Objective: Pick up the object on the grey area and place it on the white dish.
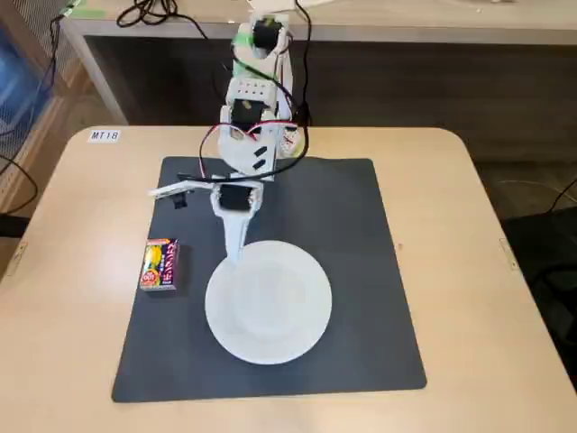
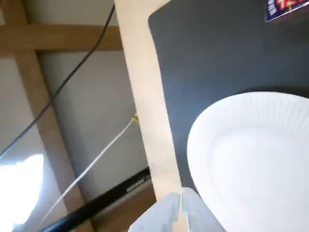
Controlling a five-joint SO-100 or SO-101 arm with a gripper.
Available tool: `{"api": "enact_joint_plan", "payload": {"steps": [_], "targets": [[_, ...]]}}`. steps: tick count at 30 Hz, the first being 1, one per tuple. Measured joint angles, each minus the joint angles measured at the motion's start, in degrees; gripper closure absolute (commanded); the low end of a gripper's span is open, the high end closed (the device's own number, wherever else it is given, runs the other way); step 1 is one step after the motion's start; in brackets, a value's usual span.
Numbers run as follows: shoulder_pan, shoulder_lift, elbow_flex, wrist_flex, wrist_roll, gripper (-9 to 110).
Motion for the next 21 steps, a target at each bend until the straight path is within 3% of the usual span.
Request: {"api": "enact_joint_plan", "payload": {"steps": [5,11,21], "targets": [[5.27,-5.01,-10.11,11.51,7.47,101],[12.13,-6.68,-11.43,20.65,18.98,102],[18.63,-15.56,-16.26,26.37,28.04,102]]}}
